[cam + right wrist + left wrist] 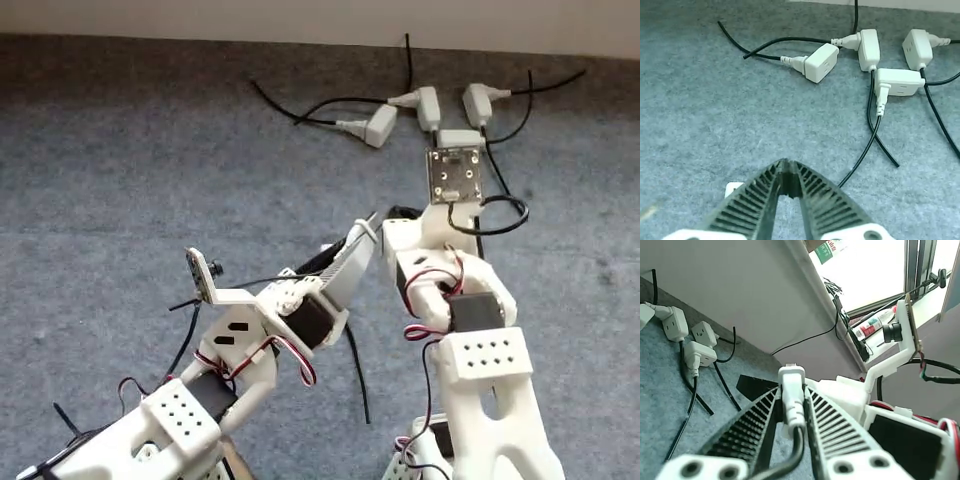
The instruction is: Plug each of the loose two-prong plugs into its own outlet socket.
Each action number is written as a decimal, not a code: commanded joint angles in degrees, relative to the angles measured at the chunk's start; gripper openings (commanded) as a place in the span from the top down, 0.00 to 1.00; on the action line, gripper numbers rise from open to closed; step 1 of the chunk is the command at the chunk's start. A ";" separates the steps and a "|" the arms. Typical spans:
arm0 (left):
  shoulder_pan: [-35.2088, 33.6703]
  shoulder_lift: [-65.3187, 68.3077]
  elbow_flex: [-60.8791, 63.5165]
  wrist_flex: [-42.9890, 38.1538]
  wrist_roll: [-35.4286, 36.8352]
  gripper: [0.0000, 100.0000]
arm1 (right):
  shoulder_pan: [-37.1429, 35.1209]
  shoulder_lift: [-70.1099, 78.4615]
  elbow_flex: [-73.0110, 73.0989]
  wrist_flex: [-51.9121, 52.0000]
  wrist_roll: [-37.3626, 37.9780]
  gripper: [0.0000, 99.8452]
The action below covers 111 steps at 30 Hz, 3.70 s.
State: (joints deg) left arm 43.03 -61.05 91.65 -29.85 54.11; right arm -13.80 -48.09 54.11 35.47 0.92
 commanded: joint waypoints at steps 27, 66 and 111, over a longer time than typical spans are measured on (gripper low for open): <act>-13.93 10.77 -40.04 68.92 -23.56 0.99 | 21.41 -1.45 26.68 -16.57 -4.13 0.99; -19.12 76.00 -91.21 97.93 -95.30 0.99 | 36.53 -1.36 26.59 -13.05 -8.18 0.99; -14.55 84.88 -104.84 113.67 -98.73 0.99 | 36.44 -1.36 26.59 -13.14 -8.18 0.99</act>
State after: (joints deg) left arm 27.91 23.25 -12.62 83.65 -44.18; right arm 22.33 -48.35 81.45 22.46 -6.73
